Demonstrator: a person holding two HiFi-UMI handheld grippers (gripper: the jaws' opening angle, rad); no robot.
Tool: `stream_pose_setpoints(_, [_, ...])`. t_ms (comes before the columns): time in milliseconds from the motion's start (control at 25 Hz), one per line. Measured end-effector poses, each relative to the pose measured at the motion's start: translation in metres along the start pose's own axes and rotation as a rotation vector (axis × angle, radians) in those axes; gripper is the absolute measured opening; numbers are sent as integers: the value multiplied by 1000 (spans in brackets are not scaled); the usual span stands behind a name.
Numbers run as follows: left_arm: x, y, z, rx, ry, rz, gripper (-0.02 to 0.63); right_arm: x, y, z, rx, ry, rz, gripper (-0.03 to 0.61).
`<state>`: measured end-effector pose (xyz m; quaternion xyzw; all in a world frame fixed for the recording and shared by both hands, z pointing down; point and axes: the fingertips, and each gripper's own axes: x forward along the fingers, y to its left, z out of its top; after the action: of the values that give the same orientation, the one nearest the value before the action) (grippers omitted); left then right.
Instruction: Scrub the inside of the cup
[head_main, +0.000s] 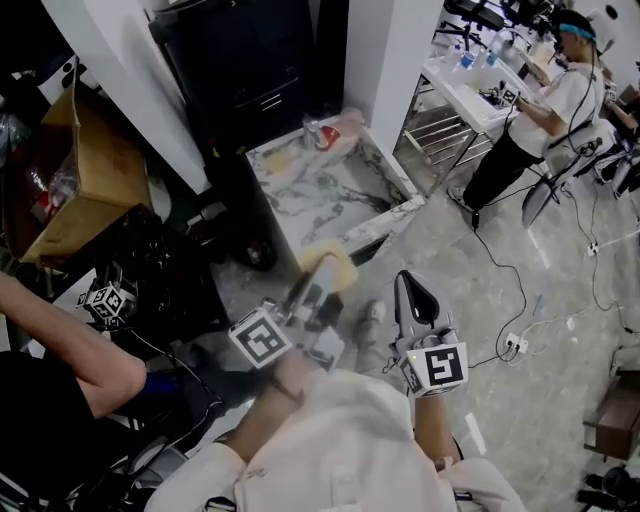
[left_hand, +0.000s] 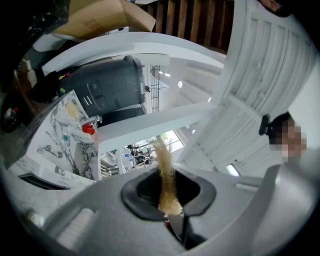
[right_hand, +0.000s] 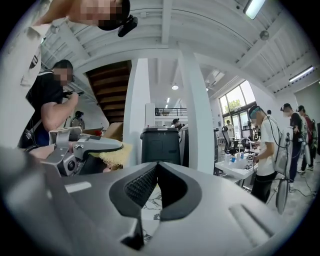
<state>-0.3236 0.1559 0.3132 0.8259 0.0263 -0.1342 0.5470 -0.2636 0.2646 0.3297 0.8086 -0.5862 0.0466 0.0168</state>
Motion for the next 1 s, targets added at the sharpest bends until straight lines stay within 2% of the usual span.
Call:
stream_pose_setpoints(160, [33, 14, 5, 55, -4, 21, 23, 26, -30, -3, 11, -1, 24, -2])
stream_pose_setpoints(640, [154, 52, 6, 5, -105, 95, 23, 98, -149, 5, 35, 34, 122, -2])
stream_pose_setpoints(1000, [219, 59, -9, 20, -162, 129, 23, 127, -214, 12, 58, 28, 206, -2])
